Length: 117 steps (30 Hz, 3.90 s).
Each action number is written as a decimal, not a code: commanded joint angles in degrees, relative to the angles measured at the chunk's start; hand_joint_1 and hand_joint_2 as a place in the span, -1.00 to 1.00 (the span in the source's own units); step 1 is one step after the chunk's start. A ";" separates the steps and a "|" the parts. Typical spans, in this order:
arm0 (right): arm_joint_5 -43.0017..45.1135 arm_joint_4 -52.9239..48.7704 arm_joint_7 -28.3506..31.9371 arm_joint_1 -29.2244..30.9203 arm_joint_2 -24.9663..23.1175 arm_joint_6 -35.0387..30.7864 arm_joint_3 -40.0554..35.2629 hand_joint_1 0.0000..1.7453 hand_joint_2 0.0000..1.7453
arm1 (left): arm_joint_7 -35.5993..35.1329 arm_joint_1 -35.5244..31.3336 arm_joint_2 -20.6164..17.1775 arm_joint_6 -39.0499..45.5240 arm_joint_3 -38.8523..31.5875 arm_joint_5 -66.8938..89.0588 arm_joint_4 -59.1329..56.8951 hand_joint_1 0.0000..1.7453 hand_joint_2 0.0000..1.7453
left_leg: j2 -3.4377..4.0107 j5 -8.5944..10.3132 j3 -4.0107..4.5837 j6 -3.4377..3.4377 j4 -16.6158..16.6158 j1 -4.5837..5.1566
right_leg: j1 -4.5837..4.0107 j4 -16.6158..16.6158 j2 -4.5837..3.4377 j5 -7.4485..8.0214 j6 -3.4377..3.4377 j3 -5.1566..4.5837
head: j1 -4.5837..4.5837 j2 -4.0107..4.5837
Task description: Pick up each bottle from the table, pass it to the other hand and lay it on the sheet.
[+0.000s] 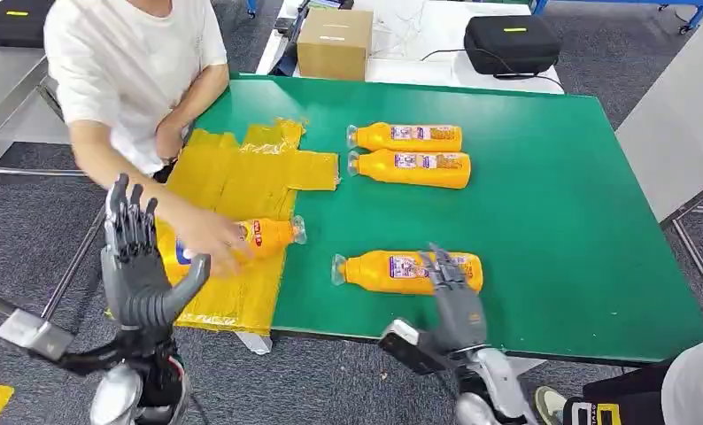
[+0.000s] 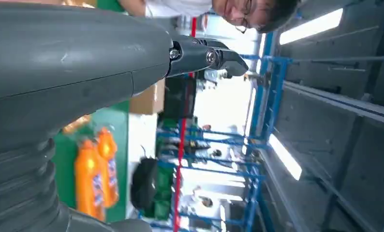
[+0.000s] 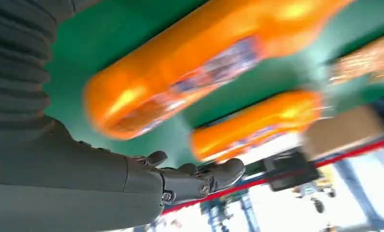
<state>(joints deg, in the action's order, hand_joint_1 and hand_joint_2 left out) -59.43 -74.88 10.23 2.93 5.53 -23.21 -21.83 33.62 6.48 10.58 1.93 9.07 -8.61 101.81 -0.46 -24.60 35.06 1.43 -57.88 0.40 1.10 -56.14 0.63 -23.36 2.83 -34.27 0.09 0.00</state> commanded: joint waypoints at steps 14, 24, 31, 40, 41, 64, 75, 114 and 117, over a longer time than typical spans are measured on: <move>3.94 23.83 3.01 14.79 -2.15 6.22 2.92 -1.00 1.00 | -5.22 0.03 0.71 -8.56 2.67 -11.20 -5.74 -1.00 1.00 | 0.35 -0.04 -0.35 -0.11 0.08 -0.15 | -0.16 0.08 -0.28 0.04 -0.14 0.28 | 0.02 0.00; 2.04 34.72 0.81 22.21 -3.84 6.93 -1.21 -1.00 1.00 | -15.44 -2.37 1.44 -16.63 4.34 -27.69 -8.22 -1.00 1.00 | 0.24 0.00 -0.27 -0.10 0.06 -0.12 | -0.14 0.03 -0.18 0.03 -0.10 0.23 | 0.02 0.00; -2.15 40.86 -9.82 27.19 -4.90 13.50 -4.30 -1.00 1.00 | -18.22 -1.00 0.89 -18.07 3.88 -28.58 -7.60 -1.00 1.00 | 0.34 -0.02 -0.35 -0.12 0.03 -0.13 | -0.15 0.02 -0.24 0.02 -0.13 0.29 | 0.02 0.00; -2.60 46.49 -14.37 30.49 -5.25 21.48 -6.66 -1.00 1.00 | -19.32 -1.08 1.15 -18.39 3.34 -27.99 -8.55 -1.00 1.00 | 0.30 0.03 -0.83 -0.14 0.12 -0.15 | -0.17 0.14 -0.27 0.08 -0.16 0.64 | 0.00 0.00; -2.60 46.49 -14.37 30.49 -5.25 21.48 -6.66 -1.00 1.00 | -19.32 -1.08 1.15 -18.39 3.34 -27.99 -8.55 -1.00 1.00 | 0.37 0.00 -0.90 -0.13 0.08 -0.12 | -0.14 0.08 -0.33 0.06 -0.14 0.64 | 0.02 0.00; 31.50 38.96 10.62 22.80 -4.31 34.47 3.72 1.00 1.00 | -17.22 -6.45 -1.26 -16.99 8.14 -27.15 -15.17 -1.00 1.00 | 0.28 -0.09 -1.54 -0.24 0.24 -0.22 | -0.24 0.33 -0.31 0.10 -0.18 0.89 | 0.02 0.00; 36.30 39.24 10.82 23.76 -3.67 33.58 2.28 1.00 1.00 | -17.76 -7.09 -2.42 -14.11 8.85 -24.11 -16.11 -1.00 1.00 | 0.42 -0.12 -1.36 -0.27 0.12 -0.23 | -0.24 0.17 -0.47 0.13 -0.27 1.10 | 0.02 0.00; 32.95 24.92 20.10 18.63 -6.35 30.47 -22.54 1.00 1.00 | -20.56 -9.13 -4.28 -8.65 20.25 -13.89 -21.33 -1.00 1.00 | 0.46 -0.11 -0.32 -0.18 0.04 -0.18 | -0.19 0.03 -0.55 0.09 -0.23 0.17 | 0.04 0.00; 33.85 25.61 19.49 19.20 -7.13 30.73 -21.72 1.00 1.00 | -21.63 -9.24 -4.52 -9.68 20.89 -15.07 -21.65 -1.00 1.00 | 0.48 -0.12 -0.33 -0.20 0.03 -0.18 | -0.19 0.02 -0.55 0.08 -0.24 0.16 | 0.00 0.00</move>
<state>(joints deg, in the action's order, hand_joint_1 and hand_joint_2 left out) -25.88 -55.89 30.47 19.00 -0.90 7.26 -40.31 13.29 0.12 8.13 -6.19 26.58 -21.90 81.18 0.04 -24.69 34.85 1.31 -57.88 0.27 0.95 -56.15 0.07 -23.25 2.67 -34.23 0.09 0.00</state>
